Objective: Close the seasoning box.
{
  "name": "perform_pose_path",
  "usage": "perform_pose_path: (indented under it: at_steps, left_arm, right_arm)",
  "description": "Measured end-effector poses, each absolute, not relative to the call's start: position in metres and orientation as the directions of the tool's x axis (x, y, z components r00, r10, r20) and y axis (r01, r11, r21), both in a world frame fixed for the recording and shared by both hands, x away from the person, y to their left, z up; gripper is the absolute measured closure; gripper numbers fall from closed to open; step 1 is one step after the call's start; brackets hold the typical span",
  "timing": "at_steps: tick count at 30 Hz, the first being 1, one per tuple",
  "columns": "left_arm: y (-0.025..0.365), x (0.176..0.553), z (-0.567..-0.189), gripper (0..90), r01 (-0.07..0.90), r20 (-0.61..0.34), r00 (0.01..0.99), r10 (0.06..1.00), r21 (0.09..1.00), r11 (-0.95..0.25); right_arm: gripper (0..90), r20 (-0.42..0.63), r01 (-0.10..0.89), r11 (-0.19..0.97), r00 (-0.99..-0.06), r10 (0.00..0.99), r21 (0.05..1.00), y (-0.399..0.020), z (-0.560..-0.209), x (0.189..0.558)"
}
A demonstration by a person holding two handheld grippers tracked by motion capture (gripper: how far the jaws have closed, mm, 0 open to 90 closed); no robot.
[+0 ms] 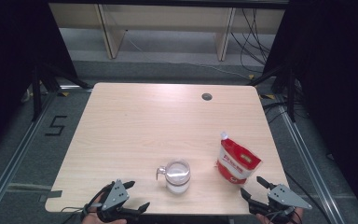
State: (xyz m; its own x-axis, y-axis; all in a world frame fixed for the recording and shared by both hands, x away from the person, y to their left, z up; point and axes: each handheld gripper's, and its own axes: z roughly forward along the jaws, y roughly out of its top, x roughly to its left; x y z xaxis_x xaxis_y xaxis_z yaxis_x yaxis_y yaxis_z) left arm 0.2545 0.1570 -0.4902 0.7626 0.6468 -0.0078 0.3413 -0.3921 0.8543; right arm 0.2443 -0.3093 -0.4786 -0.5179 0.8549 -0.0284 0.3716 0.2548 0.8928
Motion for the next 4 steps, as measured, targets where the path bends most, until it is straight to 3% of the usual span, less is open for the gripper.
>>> perform_pose_path:
  at_steps: [3,4]
  left_arm:
    - [0.16,0.2558,-0.4886,15.6,0.333,0.022,0.765,0.644,0.842,-0.424]
    - [0.1584,0.2549,-0.4893,15.6,0.344,-0.012,0.764,0.645,0.853,-0.392]
  right_arm:
    - [28.2,-0.034,0.377,0.262,-0.516,0.856,0.888,-0.3098,-0.4785,0.2448]
    - [28.2,-0.038,0.369,0.261,-0.514,0.857,0.892,-0.3098,-0.4788,0.2453]
